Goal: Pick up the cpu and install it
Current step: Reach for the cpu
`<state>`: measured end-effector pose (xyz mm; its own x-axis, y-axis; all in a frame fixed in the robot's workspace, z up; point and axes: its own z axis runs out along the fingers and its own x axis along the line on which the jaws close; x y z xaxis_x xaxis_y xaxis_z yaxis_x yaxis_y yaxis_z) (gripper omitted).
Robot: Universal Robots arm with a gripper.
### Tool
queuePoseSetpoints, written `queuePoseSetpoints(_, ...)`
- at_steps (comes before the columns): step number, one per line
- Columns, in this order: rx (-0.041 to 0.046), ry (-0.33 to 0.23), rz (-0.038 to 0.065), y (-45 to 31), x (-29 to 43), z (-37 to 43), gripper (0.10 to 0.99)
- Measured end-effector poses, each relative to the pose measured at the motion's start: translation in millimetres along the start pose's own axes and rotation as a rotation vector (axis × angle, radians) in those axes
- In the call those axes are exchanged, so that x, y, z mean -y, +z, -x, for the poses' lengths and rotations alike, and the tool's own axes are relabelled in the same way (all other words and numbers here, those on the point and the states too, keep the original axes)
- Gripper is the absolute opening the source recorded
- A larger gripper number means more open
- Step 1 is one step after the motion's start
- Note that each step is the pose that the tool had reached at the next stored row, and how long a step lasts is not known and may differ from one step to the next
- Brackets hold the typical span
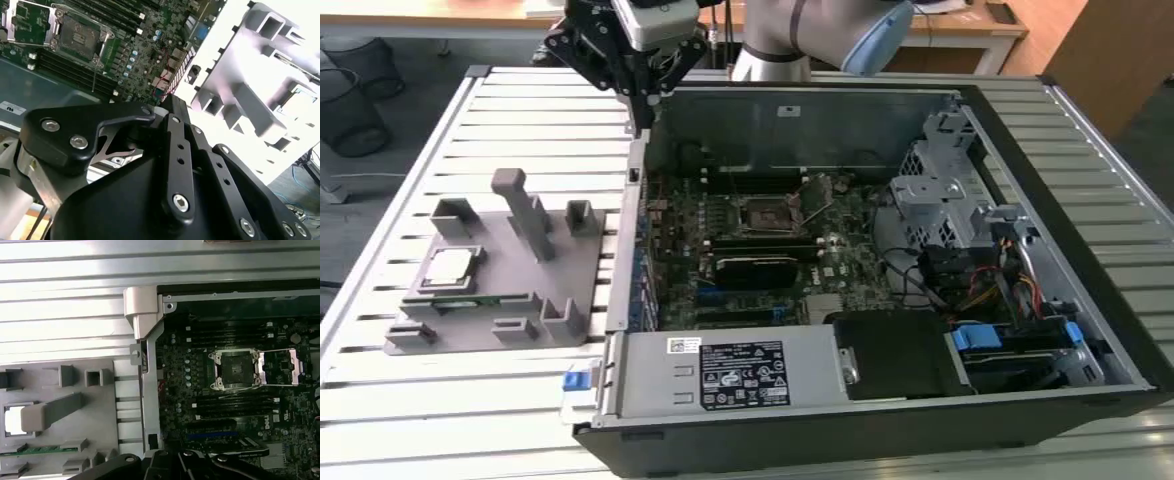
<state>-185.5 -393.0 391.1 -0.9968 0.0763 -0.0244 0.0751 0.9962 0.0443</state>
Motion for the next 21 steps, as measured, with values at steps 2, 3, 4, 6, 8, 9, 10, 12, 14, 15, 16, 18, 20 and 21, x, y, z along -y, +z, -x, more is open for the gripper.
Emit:
queuePoseSetpoints(2,0.0,0.0,0.0,0.0,-0.2,-2.9,0.106)
queuePoseSetpoints(3,0.0001,0.0,0.0,0.1,-0.3,-4.3,0.106)
queuePoseSetpoints(4,0.0,0.0,0.0,0.0,-0.4,-5.7,0.106)
queuePoseSetpoints(6,0.0001,0.0,0.0,0.1,-0.6,-8.4,0.106)
queuePoseSetpoints(8,0.0001,0.0,0.0,0.1,-0.8,-11.1,0.106)
queuePoseSetpoints(9,0.0001,0.0,0.0,0.2,-0.9,-12.4,0.106)
queuePoseSetpoints(10,0.0,0.0,0.0,0.1,-0.9,-13.8,0.106)
queuePoseSetpoints(12,0.0,0.0,0.0,0.1,-0.9,-16.3,0.106)
queuePoseSetpoints(14,0.0001,0.0,0.0,0.2,-1.0,-18.7,0.106)
queuePoseSetpoints(15,0.0001,0.0,0.0,0.2,-1.0,-19.9,0.106)
queuePoseSetpoints(16,0.0001,0.0,0.0,0.2,-1.1,-21.1,0.106)
queuePoseSetpoints(18,0.0001,0.0,0.0,0.3,-1.2,-23.6,0.106)
queuePoseSetpoints(20,0.0001,0.0,0.0,0.3,-1.4,-26.1,0.106)
queuePoseSetpoints(21,0.0,0.0,0.0,0.3,-1.5,-27.4,0.106)
